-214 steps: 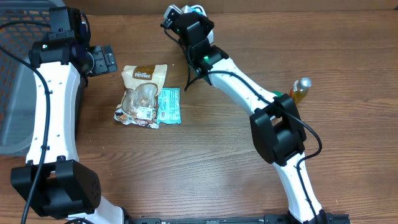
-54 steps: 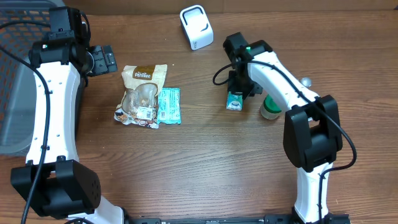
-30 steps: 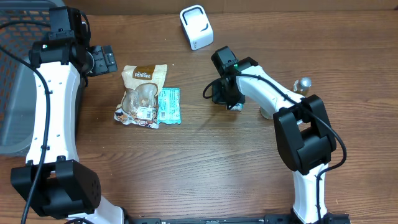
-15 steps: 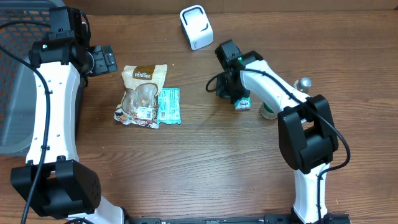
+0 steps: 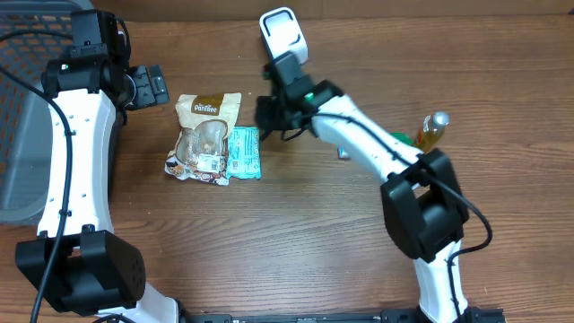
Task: Scan the item barcode
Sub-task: 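Move the right gripper left to the light-green packet and grasp it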
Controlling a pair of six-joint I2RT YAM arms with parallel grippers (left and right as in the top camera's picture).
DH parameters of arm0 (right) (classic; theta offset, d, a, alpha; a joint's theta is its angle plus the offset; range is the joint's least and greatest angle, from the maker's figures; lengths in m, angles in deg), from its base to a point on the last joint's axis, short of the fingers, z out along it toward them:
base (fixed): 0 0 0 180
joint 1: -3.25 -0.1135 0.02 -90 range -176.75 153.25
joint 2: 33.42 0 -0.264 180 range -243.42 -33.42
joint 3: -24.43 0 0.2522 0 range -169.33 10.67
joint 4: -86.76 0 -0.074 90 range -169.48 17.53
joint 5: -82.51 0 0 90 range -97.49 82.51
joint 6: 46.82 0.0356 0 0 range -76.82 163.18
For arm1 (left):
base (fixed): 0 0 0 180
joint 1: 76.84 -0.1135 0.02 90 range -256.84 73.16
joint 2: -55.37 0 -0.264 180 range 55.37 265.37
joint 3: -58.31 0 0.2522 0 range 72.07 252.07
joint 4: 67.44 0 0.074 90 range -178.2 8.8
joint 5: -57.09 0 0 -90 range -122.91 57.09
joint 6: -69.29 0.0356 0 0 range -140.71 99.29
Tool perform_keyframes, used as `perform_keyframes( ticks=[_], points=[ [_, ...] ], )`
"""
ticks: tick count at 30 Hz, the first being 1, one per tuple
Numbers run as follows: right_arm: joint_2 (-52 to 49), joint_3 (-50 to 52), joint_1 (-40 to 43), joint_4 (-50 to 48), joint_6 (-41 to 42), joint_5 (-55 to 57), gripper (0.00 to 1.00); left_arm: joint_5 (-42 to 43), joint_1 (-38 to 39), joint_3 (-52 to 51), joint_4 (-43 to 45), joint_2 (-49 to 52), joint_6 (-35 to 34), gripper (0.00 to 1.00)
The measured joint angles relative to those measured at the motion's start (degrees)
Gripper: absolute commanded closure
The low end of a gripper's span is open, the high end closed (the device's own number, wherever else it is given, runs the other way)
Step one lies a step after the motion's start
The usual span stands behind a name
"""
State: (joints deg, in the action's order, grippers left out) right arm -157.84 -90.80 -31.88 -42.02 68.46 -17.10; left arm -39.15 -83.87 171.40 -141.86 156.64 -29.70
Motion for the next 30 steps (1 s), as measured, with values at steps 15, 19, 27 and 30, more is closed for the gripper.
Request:
perform_keyframes(
  ticks=[15, 19, 27, 30],
  points=[
    [-6.69, 0.00, -5.14, -4.87, -1.36, 5.44, 0.82, 0.00, 0.00, 0.00, 0.00, 0.02, 0.00, 0.00],
    [-7.61, -0.68, -5.14, -2.56, -2.10, 7.48, 0.84, 0.00, 0.00, 0.00, 0.00, 0.02, 0.02, 0.00],
    [-5.75, -1.40, -5.09, 11.02, -0.09, 16.70, 0.84, 0.00, 0.00, 0.00, 0.00, 0.00, 0.00, 0.00],
    [-5.05, -1.38, -5.01, 16.90, 1.49, 20.96, 0.84, 0.00, 0.00, -0.02, 0.02, 0.00, 0.02, 0.00]
  ],
)
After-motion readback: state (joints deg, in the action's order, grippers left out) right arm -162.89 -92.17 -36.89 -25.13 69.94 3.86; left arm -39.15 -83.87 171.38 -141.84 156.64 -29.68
